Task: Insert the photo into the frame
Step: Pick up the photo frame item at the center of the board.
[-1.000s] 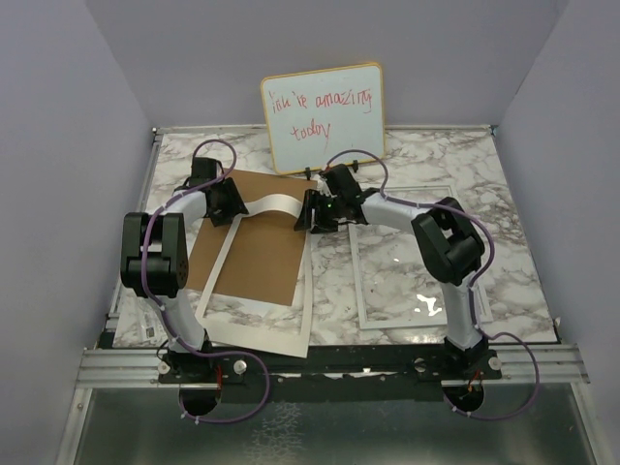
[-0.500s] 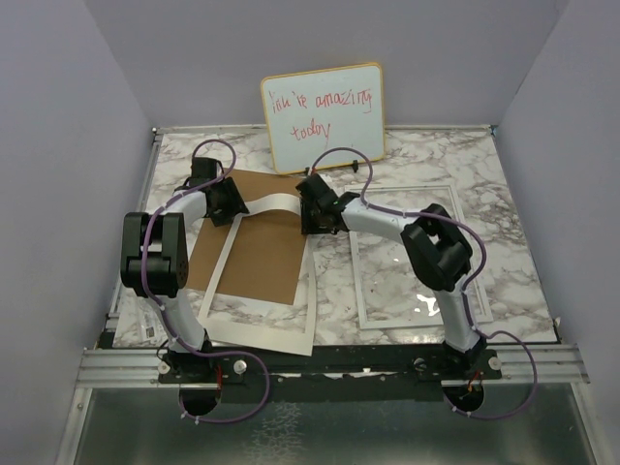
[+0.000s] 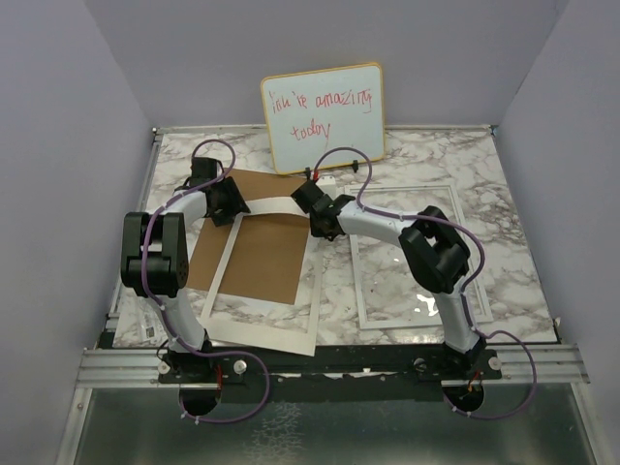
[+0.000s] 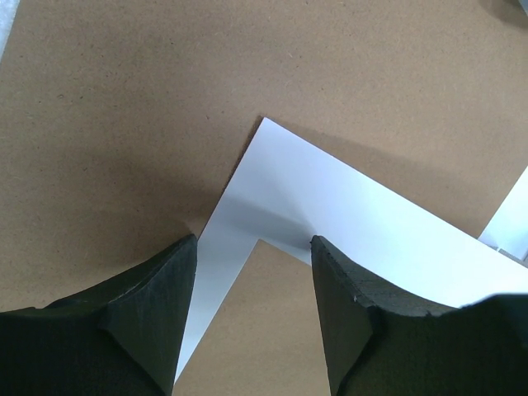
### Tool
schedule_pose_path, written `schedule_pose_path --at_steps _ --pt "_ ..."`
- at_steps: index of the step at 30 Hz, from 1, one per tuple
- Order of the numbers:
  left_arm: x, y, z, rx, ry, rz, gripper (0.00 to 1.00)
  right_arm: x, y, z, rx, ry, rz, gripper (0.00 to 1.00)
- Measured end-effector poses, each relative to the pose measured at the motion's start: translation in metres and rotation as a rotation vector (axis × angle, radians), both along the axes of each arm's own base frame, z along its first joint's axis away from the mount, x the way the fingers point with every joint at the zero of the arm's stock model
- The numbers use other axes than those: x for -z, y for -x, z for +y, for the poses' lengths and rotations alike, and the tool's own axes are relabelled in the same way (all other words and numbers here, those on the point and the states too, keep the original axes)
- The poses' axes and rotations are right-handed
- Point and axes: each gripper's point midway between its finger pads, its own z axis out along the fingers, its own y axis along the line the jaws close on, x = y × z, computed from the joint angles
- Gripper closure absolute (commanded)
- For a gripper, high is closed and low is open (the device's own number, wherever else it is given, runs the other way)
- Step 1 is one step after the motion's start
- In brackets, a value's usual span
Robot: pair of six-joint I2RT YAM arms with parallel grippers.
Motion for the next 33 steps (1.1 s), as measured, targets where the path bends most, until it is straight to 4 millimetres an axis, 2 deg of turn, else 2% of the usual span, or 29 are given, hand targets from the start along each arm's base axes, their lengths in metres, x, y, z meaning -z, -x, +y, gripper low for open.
schedule_pose_path --at_steps 7,14,21,28,33 --pt "-0.001 0.000 -0.001 0.001 0.000 -0.001 0.36 0.000 0.001 -0.013 0.026 0.061 -0.007 0.96" --pt "-0.005 0.005 -0.003 -0.002 -0.006 0.025 0.25 -0.003 0.006 -0.030 0.043 0.146 0.008 0.97" --pt "-0.009 0.032 0.002 -0.003 -0.040 0.122 0.08 -0.010 0.007 -0.039 0.048 0.191 0.005 0.99" --pt "-0.034 0.047 -0.002 0.062 -0.032 0.074 0.02 -0.022 0.005 -0.038 0.042 0.187 -0.005 0.99" --pt "-0.048 0.060 -0.014 0.118 0.025 0.031 0.01 -0.036 0.000 -0.033 0.035 0.173 -0.024 0.99"
